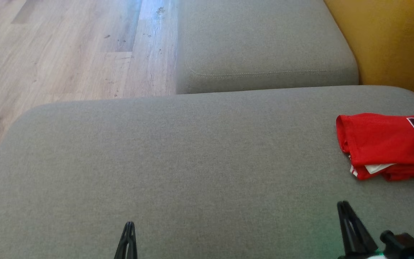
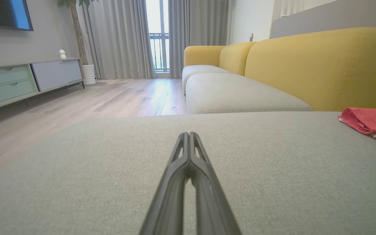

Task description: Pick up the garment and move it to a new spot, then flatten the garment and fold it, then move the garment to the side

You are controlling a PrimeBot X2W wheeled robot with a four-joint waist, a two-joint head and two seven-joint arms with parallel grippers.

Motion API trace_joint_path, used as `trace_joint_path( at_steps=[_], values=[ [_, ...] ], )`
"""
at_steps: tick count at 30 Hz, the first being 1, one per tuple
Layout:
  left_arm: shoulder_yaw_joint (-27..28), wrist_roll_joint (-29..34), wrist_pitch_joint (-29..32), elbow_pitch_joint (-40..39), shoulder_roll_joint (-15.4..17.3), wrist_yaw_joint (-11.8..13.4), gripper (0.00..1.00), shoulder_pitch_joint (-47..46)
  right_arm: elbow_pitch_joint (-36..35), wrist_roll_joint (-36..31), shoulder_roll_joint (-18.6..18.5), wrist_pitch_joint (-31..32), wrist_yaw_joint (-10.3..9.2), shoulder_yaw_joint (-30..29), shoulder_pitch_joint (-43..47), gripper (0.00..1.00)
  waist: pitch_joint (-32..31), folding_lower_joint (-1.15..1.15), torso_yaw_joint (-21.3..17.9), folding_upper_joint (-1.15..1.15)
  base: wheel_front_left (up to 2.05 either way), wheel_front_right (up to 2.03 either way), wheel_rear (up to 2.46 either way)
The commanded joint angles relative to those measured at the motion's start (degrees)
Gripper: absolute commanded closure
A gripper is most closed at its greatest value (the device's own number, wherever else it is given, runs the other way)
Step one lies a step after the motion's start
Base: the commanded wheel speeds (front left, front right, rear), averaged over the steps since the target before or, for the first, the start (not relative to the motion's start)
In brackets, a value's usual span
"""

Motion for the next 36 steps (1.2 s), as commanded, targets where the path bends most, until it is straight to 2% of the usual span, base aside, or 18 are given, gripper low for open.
trace_joint_path(
  at_steps=[1,36],
  values=[
    [0.3,-1.7,0.2,-1.9,0.1,-0.1,1.0,-0.9,-1.7,1.5,0.1,0.2,0.02,-0.2,-1.0,1.0,0.1,0.0,0.0,0.0,0.0,0.0,0.0],
    [5.2,-26.7,4.8,2.2,1.1,-5.4,1.0,-7.3,-0.1,24.3,0.5,5.1,0.14,-2.6,-6.2,1.0,2.2,0.0,-0.7,0.0,0.0,0.0,0.0]
  ],
)
